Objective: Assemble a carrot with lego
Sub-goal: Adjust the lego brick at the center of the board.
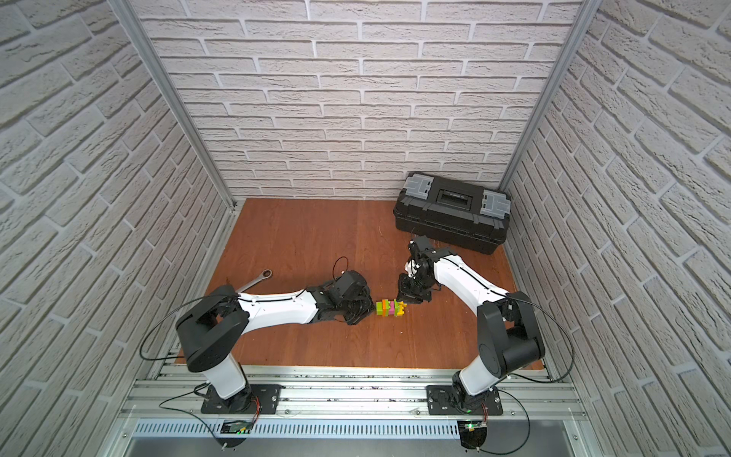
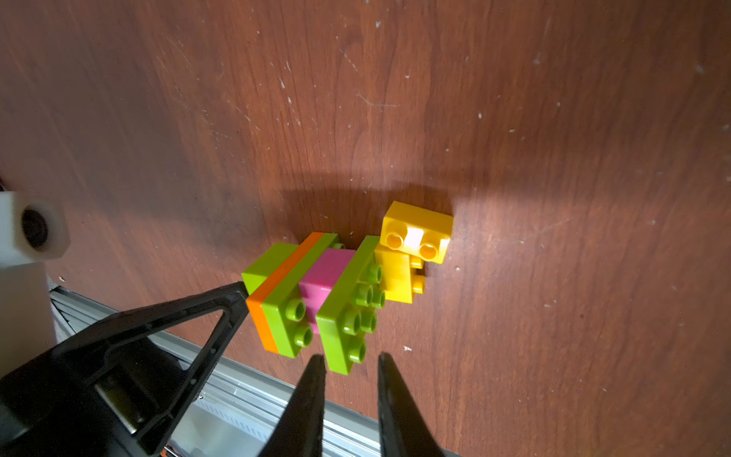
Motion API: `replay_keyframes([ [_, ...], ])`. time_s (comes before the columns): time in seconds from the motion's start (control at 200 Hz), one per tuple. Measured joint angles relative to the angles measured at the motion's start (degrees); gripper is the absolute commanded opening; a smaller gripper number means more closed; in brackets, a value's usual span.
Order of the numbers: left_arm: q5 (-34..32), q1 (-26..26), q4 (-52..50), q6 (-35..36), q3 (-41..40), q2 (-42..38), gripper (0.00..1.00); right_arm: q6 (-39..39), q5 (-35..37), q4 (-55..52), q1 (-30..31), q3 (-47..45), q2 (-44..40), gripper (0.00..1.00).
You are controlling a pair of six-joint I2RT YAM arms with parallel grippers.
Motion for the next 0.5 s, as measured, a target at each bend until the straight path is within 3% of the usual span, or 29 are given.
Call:
replay_keyframes([
  [0.5,0.9,0.5,1.2,0.0,-0.9,0.8,0.00,0.2,-2.3,1.4,2.1,0.0,1.1,0.24],
])
